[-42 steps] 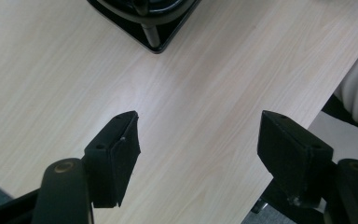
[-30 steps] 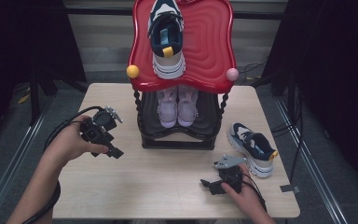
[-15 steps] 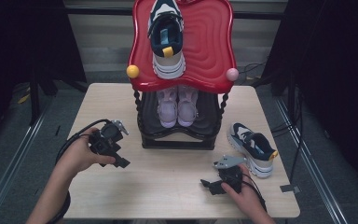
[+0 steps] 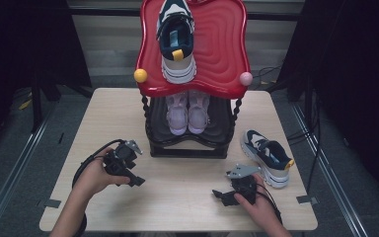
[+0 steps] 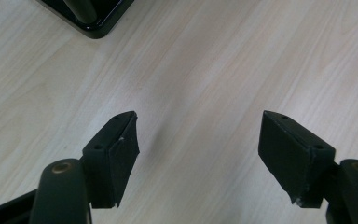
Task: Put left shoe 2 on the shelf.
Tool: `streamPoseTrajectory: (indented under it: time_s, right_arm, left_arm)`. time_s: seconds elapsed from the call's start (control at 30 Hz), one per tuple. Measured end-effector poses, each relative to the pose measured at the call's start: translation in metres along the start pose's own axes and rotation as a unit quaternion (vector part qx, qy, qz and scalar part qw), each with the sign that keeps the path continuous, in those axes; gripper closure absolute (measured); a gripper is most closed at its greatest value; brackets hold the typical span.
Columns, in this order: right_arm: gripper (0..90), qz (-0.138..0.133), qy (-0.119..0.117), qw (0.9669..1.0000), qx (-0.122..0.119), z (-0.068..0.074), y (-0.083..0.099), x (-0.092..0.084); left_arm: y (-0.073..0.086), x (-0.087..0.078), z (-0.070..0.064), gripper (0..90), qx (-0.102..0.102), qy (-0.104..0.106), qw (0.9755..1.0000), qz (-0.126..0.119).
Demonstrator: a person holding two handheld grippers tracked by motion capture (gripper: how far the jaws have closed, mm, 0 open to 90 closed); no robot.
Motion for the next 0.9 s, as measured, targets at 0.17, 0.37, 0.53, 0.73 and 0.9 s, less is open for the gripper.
streamPoseTrajectory:
  time_s: [0.17, 0.37, 0.53, 0.73, 0.9]
  right_arm:
    - [13.4, 0.000, 0.000, 1.0000, 0.000, 0.000, 0.000, 0.000]
    - [13.4, 0.000, 0.000, 1.0000, 0.000, 0.000, 0.000, 0.000]
    - [13.4, 0.000, 0.000, 1.0000, 0.001, 0.000, 0.000, 0.000]
    - [13.4, 0.000, 0.000, 1.0000, 0.000, 0.000, 0.000, 0.000]
    - [13.4, 0.001, 0.002, 1.0000, 0.001, 0.000, 0.000, -0.001]
  left_arm:
    - [0.005, 0.012, 0.000, 27.8, -0.007, -0.003, 0.9999, -0.013]
    - [0.013, 0.023, 0.001, 27.6, -0.010, -0.006, 0.9997, -0.021]
    - [0.019, 0.030, 0.001, 27.3, -0.015, -0.008, 0.9992, -0.035]
    - [0.027, 0.037, 0.001, 25.8, -0.013, -0.021, 0.9979, -0.060]
    - [0.033, 0.042, 0.000, 25.0, -0.005, -0.025, 0.9972, -0.070]
Point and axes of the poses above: each handheld gripper's, and its own axes: x roughly forward along the jaws, y roughly out of its underside, z roughly to its left, the point moved 4 cm from there along x, roughly forward along the jaws, and after that the axes turned 10 degrees about -z, right-handed, at the moved point
